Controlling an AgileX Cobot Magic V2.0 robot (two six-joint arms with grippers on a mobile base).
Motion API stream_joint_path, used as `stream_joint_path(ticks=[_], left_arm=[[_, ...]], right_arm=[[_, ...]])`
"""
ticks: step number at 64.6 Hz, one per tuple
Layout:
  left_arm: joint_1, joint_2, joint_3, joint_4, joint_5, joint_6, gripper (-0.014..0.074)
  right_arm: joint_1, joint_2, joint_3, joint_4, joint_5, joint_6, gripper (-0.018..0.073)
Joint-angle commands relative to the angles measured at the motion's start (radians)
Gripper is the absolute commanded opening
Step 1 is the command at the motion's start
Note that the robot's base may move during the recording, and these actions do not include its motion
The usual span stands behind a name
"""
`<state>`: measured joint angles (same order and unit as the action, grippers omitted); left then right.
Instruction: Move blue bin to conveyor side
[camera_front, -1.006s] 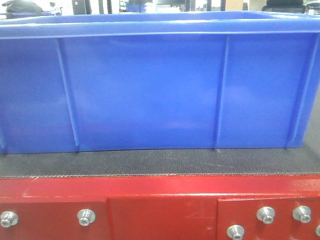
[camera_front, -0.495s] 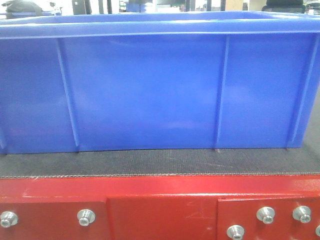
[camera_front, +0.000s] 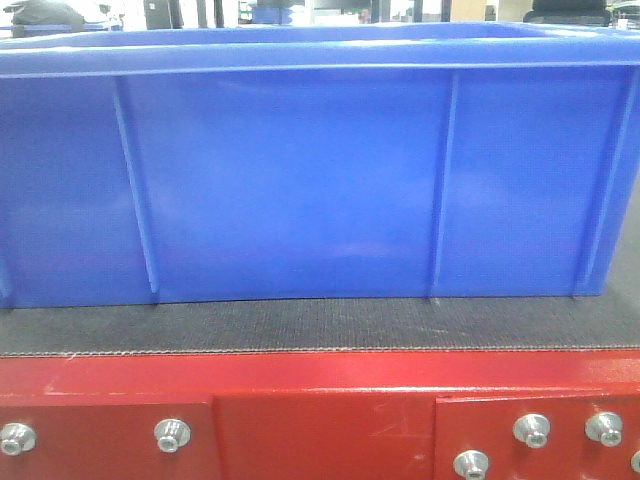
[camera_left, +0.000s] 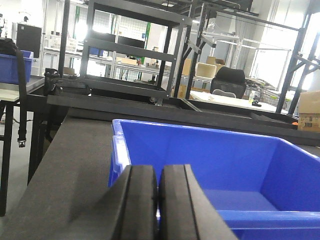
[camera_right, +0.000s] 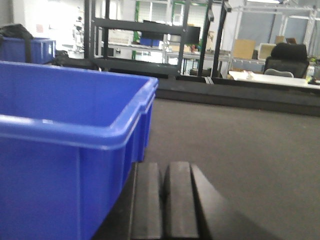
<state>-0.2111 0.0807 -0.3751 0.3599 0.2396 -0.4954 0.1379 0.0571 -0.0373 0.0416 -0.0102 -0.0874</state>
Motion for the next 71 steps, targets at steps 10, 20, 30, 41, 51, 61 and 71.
stream_joint_path(ticks=[10, 20, 30, 41, 51, 61, 71], left_arm=[[-0.004, -0.006, 0.002, 0.003, -0.019, -0.005, 0.0011], [-0.004, -0.006, 0.002, 0.003, -0.019, -0.005, 0.0011], [-0.004, -0.006, 0.002, 0.003, -0.019, -0.005, 0.0011], [-0.004, -0.006, 0.002, 0.003, -0.019, -0.005, 0.0011], [-0.004, -0.006, 0.002, 0.003, -0.019, -0.005, 0.0011], [-0.004, -0.006, 0.002, 0.003, -0.019, -0.005, 0.0011], [-0.004, -0.006, 0.002, 0.003, -0.019, -0.005, 0.0011]], right_arm=[[-0.037, -0.057, 0.037, 0.05, -0.01, -0.021, -0.0082], [-0.036, -0.057, 0.037, 0.05, 0.002, -0.021, -0.0082], [-0.036, -0.057, 0.037, 0.05, -0.001, -0.021, -0.0082], [-0.036, -0.057, 0.037, 0.05, -0.001, -0.021, -0.0082], [-0.036, -0.057, 0.037, 0.05, -0.001, -0.021, -0.0082], [-0.036, -0.057, 0.037, 0.05, -0.001, -0.021, -0.0082], [-0.036, -0.057, 0.037, 0.05, -0.001, -0.021, -0.0082]])
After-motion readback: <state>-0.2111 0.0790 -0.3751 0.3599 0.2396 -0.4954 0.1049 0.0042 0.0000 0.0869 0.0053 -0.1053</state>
